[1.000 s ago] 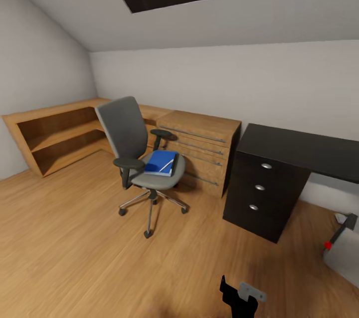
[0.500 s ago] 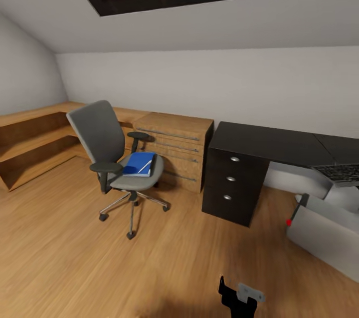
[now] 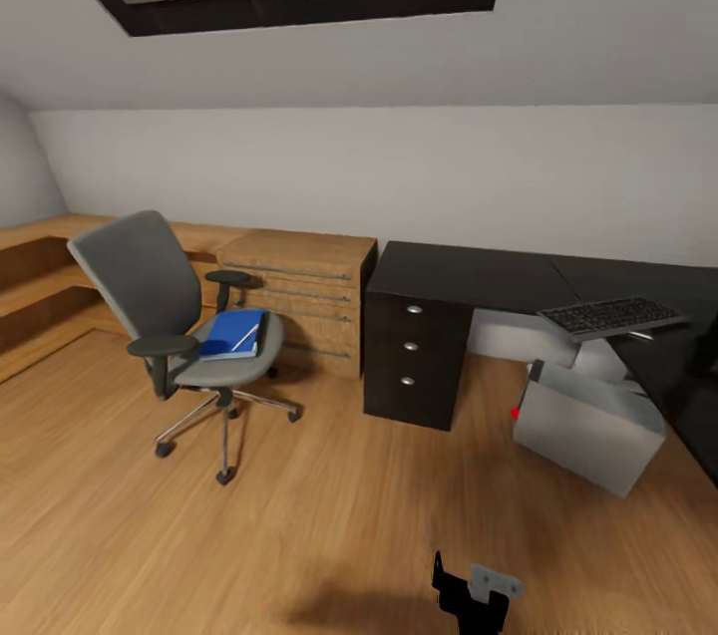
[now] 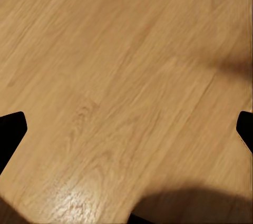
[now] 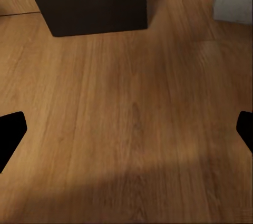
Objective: In the bedroom, organize the workspace by keeping the computer under the desk, ensuring the monitor is on the desk, placing the keyboard on the desk next to the monitor, placing the mouse on the desk next to the keyboard, moving the folder from the swivel chair onto the desk next to the mouse, stacking the notebook on top of the folder with the pen on top of the notebook, and positioning the swivel chair next to the desk.
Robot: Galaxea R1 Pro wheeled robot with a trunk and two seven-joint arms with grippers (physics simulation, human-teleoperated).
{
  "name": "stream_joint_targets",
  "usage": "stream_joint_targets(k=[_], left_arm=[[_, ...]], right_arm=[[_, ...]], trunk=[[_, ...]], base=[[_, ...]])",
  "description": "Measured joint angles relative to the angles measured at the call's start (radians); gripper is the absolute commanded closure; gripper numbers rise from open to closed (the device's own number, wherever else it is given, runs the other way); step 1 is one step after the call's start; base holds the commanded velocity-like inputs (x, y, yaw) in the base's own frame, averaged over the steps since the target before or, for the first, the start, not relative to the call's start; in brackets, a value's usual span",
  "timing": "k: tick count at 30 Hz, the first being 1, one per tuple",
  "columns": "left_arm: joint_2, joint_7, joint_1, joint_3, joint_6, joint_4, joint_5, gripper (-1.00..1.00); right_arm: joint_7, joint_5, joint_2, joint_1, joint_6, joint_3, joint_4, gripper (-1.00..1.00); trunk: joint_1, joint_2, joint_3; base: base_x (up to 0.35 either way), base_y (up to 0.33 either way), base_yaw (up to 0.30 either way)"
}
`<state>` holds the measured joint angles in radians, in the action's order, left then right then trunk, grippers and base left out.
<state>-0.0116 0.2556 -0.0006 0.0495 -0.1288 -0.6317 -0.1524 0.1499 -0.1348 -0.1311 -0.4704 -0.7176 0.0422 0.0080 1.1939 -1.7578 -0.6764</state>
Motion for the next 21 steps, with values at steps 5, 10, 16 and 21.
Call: stream_joint_targets(k=[5, 10, 16, 21], left_arm=[[0.000, 0.000, 0.000, 0.000, 0.000, 0.000, 0.000, -1.00], [0.000, 0.001, 0.000, 0.000, -0.001, 0.000, 0.000, -1.00], [0.000, 0.001, 0.000, 0.000, -0.003, 0.000, 0.000, -1.00], [0.000, 0.001, 0.000, 0.000, -0.003, 0.000, 0.000, -1.00]], right_arm=[[0.000, 0.002, -0.001, 0.000, 0.000, 0.000, 0.000, -1.00], [0.000, 0.002, -0.001, 0.000, 0.000, 0.000, 0.000, -1.00], [0.000, 0.002, -0.001, 0.000, 0.000, 0.000, 0.000, -1.00], [0.000, 0.002, -0.003, 0.000, 0.002, -0.001, 0.005, -1.00]], trunk=[[-0.019, 0.035, 0.016], [-0.038, 0.070, 0.031], [-0.061, 0.112, 0.050], [-0.080, 0.147, 0.066]], base=[[-0.040, -0.012, -0.300], [-0.213, -0.107, -0.300], [-0.283, -0.132, -0.298], [-0.323, -0.047, -0.236]])
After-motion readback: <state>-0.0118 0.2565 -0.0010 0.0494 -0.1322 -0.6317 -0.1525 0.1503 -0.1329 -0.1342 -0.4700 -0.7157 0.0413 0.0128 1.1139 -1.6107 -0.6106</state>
